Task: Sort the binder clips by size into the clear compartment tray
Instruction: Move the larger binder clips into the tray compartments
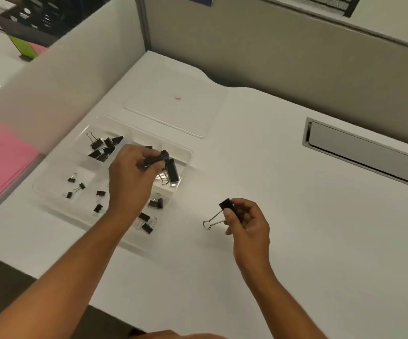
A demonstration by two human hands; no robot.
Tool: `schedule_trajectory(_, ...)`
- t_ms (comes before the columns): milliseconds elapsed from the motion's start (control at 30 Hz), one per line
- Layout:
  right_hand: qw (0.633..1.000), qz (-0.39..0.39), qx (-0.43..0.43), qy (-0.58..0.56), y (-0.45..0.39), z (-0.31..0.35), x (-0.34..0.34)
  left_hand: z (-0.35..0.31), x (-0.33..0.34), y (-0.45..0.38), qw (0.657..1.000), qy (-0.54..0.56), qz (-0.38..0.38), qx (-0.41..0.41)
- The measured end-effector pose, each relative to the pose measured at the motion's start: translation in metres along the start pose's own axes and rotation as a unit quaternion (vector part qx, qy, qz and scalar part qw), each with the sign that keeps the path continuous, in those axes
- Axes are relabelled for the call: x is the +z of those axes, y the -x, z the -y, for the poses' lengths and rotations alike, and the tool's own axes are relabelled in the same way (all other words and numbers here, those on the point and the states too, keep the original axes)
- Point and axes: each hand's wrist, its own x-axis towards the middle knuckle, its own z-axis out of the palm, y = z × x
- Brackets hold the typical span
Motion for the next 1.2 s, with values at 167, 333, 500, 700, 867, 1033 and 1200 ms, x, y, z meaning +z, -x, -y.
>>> schedule_trajectory(167,0.999,0.017,-0.006,0.032,0.010,0.006,0.028,0.037,0.000,-0.048,0.978,-0.162,0.075,0.105)
schedule_trajectory(333,0.998,-0.013,-0.021,0.052,0.005,0.014,0.032,0.052,0.006,-0.044,0.955,-0.264,0.086,0.106)
schedule_trajectory(500,0.990,-0.013,-0.098,0.101,-0.009,0.031,0.054,0.065,0.007,-0.032,0.912,-0.371,0.095,0.146)
schedule_trajectory(700,0.937,0.052,-0.220,0.268,-0.052,0.061,0.106,0.067,0.001,-0.041,0.916,-0.358,0.124,0.134)
schedule_trajectory(867,0.828,0.099,-0.275,0.478,-0.088,0.049,0.147,0.067,-0.012,-0.036,0.947,-0.290,0.072,0.115)
schedule_trajectory(1033,0.781,0.092,-0.292,0.544,-0.094,0.012,0.151,0.064,-0.021,-0.016,0.960,-0.255,0.022,0.114)
schedule_trajectory(1200,0.796,0.002,-0.310,0.520,-0.083,-0.005,0.134,0.063,-0.014,0.000,0.959,-0.250,0.015,0.133)
